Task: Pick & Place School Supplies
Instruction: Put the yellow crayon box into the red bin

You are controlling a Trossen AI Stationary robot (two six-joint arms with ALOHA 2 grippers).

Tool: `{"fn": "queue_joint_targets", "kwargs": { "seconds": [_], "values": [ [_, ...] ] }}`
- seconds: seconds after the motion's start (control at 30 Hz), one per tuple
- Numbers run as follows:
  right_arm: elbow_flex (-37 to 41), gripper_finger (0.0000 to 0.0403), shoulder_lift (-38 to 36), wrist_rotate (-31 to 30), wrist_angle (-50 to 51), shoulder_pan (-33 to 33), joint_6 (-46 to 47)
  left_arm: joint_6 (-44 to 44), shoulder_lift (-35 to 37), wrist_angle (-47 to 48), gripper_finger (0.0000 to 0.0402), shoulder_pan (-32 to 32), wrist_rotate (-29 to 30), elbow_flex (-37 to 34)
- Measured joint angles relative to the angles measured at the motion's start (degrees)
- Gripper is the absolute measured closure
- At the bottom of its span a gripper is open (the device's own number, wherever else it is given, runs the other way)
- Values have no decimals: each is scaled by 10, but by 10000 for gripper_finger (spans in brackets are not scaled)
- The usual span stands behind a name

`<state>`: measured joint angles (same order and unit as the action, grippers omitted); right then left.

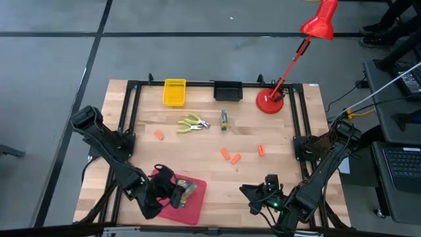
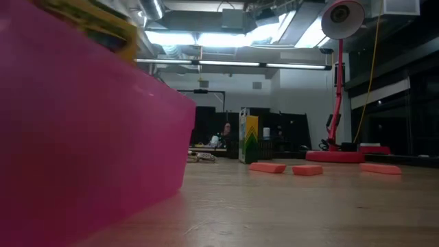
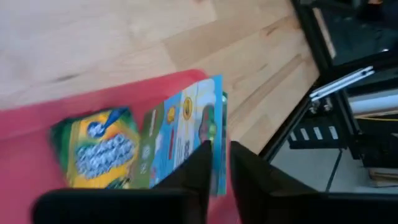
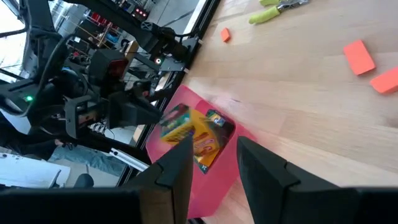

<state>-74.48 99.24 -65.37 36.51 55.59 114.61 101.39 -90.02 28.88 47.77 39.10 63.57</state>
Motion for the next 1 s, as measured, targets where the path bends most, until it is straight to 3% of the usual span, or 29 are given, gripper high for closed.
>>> {"fn": "queue_joint_targets", "kwargs": {
  "seconds": [0.23, 0.43, 0.63, 0.8, 1.0],
  "values": [
    [0, 275, 0, 3, -5, 0, 0, -80, 5, -18, 222, -11, 32, 0],
    [0, 275, 0, 5, -5, 0, 1, -192, 44, -35, 198, -51, 107, 0],
    [0, 275, 0, 16, -5, -2, -1, -370, 68, -54, 215, -219, -91, 0],
    [0, 275, 0, 20, -5, -3, 0, -340, 68, -72, 230, -371, -122, 0],
    [0, 275, 0, 4, -5, -5, 1, -348, 46, -172, 252, -537, -271, 1]
  ]
}}
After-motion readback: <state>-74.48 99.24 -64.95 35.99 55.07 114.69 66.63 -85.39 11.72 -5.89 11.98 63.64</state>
